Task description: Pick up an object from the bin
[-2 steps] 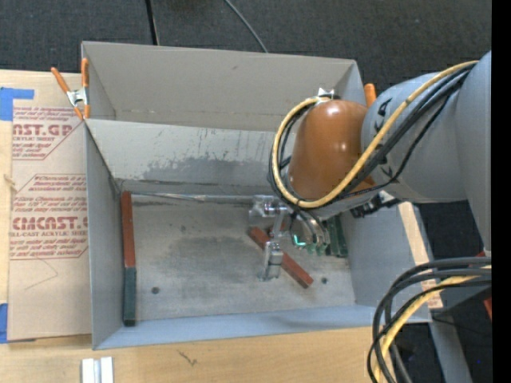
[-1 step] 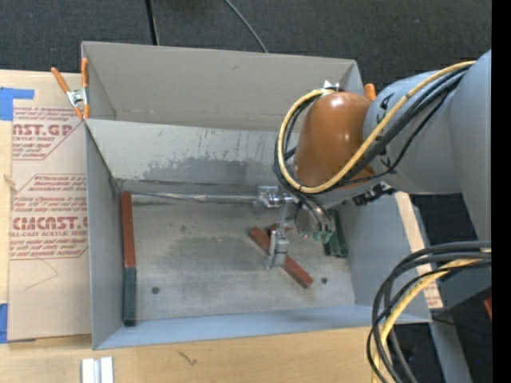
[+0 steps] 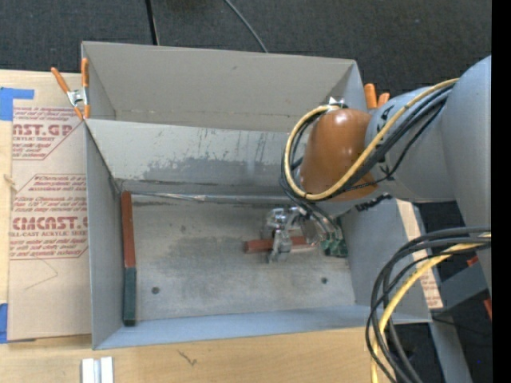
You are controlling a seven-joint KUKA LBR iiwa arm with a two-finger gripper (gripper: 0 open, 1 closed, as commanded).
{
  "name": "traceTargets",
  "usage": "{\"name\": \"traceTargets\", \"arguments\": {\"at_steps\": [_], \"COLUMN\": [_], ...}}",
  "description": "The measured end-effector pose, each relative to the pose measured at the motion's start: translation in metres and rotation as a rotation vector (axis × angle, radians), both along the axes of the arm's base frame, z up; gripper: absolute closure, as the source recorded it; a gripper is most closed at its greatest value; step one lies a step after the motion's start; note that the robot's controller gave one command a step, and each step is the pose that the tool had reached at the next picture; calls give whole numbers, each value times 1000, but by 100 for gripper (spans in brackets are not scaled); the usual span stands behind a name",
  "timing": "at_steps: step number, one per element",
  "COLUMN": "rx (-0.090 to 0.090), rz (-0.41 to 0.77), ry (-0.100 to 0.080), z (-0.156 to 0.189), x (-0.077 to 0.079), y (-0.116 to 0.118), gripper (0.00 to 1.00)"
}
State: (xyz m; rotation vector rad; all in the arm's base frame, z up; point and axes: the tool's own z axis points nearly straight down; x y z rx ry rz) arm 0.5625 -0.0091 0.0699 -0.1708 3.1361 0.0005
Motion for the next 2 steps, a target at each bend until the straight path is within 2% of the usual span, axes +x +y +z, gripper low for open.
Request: {"name": "traceTargets", "arguments": {"at_steps": [1,2], "rx": [0,-2], "rz": [0,-43], "ry": [0,-10], "z": [0,196], "x": [0,6], "y": [0,-19], "gripper": [100,100]}}
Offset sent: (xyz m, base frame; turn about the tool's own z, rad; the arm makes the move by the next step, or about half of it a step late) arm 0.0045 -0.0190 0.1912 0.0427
